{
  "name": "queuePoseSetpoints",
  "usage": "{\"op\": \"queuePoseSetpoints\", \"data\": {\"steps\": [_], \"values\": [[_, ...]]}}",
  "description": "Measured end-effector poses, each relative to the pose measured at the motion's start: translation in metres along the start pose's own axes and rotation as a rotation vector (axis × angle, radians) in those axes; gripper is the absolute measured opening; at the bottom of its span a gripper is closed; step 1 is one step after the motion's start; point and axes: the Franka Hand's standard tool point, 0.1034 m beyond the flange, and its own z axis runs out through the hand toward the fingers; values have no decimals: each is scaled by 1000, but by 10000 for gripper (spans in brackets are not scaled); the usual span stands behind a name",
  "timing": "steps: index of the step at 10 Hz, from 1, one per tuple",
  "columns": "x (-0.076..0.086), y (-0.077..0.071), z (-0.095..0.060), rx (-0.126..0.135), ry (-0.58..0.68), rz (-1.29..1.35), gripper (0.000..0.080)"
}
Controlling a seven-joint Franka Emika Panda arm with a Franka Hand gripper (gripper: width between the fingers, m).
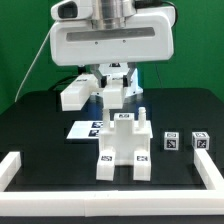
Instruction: Assemble chair
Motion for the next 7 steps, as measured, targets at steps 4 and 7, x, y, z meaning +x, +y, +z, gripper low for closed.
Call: {"op": "queuePoseSetpoints", "data": {"steps": [4, 7], "values": [[-7, -15, 4, -17, -6, -10, 281], [-15, -49, 17, -29, -20, -43, 281]]}}
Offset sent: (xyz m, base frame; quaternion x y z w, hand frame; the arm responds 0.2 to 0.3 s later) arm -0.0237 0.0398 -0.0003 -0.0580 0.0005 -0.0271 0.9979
